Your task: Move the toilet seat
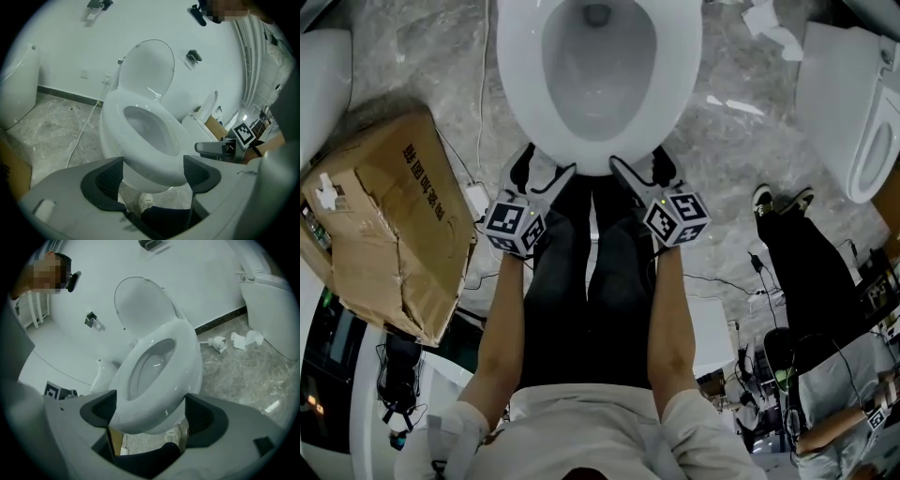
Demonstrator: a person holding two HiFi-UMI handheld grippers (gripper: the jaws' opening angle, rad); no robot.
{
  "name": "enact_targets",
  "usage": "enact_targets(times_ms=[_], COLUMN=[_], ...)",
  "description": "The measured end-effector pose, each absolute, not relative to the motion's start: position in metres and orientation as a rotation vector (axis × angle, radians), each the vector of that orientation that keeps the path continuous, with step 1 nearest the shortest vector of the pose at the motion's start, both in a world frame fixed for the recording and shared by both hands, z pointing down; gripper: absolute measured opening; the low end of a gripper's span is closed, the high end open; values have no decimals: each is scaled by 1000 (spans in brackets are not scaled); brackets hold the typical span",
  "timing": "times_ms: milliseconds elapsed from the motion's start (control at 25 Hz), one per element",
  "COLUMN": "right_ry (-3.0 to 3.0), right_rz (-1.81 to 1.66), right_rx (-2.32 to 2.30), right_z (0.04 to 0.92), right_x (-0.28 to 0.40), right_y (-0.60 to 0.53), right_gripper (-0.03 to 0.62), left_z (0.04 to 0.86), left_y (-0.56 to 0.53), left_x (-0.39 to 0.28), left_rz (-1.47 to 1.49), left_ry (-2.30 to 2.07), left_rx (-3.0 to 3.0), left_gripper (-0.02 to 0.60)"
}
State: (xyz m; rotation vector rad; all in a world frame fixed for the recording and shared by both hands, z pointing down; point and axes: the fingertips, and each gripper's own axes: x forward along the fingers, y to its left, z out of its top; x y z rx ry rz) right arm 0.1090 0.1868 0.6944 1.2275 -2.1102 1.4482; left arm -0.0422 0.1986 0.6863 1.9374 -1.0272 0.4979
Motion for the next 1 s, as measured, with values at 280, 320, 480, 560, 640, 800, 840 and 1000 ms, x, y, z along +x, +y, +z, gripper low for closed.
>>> enact_targets(times_ms=[280, 320, 480, 560, 640, 800, 840, 1000], right_ry=[-2169, -2178, -2224, -2247, -2266, -2306, -2315, -2351], right_rz=[1453, 1451, 1438, 1430, 1419, 1415, 1415, 1409], right_rx=[1262, 1265, 1272, 1274, 1279, 1312, 1320, 1350], right_z=[658, 652, 629, 616, 603, 582, 578, 561], right_x=[109, 109, 111, 110, 110, 112, 112, 113], right_y=[180, 178, 173, 170, 165, 156, 154, 147], right_gripper=[459, 459, 459, 457, 457, 457, 457, 455], left_z=[652, 647, 622, 608, 596, 573, 568, 549], left_y=[192, 190, 182, 179, 175, 165, 162, 152], left_x=[-45, -45, -44, -45, -46, -45, -45, -45], left_rz=[473, 468, 426, 394, 361, 330, 325, 291], left_ry=[-1044, -1046, -1067, -1081, -1096, -1124, -1130, -1157], left_rx=[1967, 1973, 1991, 1997, 2001, 2024, 2031, 2052], left_gripper=[390, 390, 393, 393, 393, 393, 393, 393])
